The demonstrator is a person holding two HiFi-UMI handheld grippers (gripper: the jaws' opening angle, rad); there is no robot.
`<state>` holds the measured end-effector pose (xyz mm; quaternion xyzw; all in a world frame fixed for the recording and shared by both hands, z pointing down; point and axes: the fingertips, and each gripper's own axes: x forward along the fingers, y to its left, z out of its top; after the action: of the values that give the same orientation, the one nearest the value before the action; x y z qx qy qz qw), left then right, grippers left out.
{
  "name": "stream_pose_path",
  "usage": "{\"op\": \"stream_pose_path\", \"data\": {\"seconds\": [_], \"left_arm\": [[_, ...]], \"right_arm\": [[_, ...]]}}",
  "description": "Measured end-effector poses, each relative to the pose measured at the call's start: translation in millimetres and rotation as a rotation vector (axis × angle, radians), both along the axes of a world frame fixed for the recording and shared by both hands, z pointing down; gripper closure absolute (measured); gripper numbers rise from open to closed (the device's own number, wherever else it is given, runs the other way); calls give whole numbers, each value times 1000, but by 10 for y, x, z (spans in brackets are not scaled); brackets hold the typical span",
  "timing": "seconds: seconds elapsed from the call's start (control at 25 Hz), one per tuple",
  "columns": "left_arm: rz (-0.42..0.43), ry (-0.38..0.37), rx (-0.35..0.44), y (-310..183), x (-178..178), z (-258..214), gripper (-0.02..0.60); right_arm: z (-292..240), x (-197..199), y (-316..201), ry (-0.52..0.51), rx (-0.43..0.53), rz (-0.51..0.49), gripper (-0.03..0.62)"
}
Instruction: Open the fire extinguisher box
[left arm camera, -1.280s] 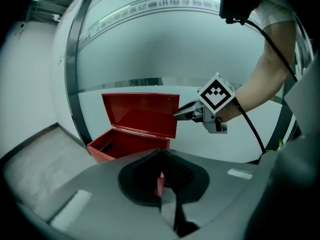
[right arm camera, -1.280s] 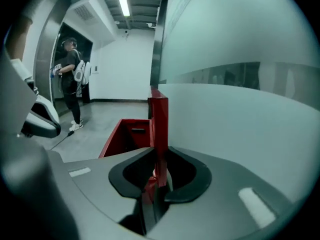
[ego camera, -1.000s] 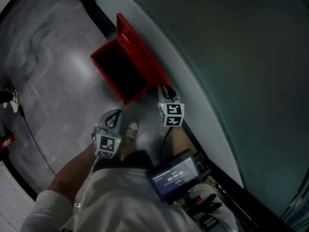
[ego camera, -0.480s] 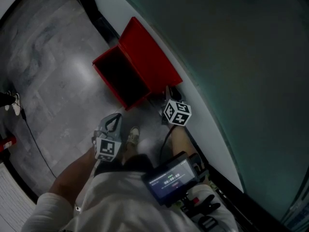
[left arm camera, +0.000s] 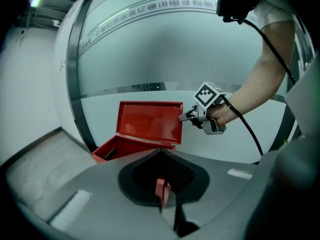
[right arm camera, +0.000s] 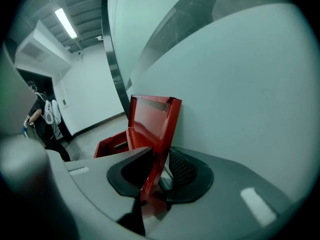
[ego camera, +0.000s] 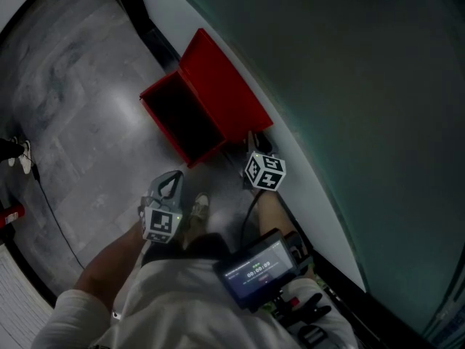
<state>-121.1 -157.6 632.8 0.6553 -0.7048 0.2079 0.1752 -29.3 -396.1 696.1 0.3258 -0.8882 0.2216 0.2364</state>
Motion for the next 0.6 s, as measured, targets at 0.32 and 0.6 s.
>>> {"op": "stream_pose_path", "data": {"seconds": [0.32, 0.6], "left_arm": [[-8, -13, 33, -62, 14, -163, 580], [9, -38, 96, -149, 41, -417, 580]], "right_arm": [[-242, 185, 30, 29, 70, 3, 462], [-766, 421, 291, -2, 155, 25, 508]]}}
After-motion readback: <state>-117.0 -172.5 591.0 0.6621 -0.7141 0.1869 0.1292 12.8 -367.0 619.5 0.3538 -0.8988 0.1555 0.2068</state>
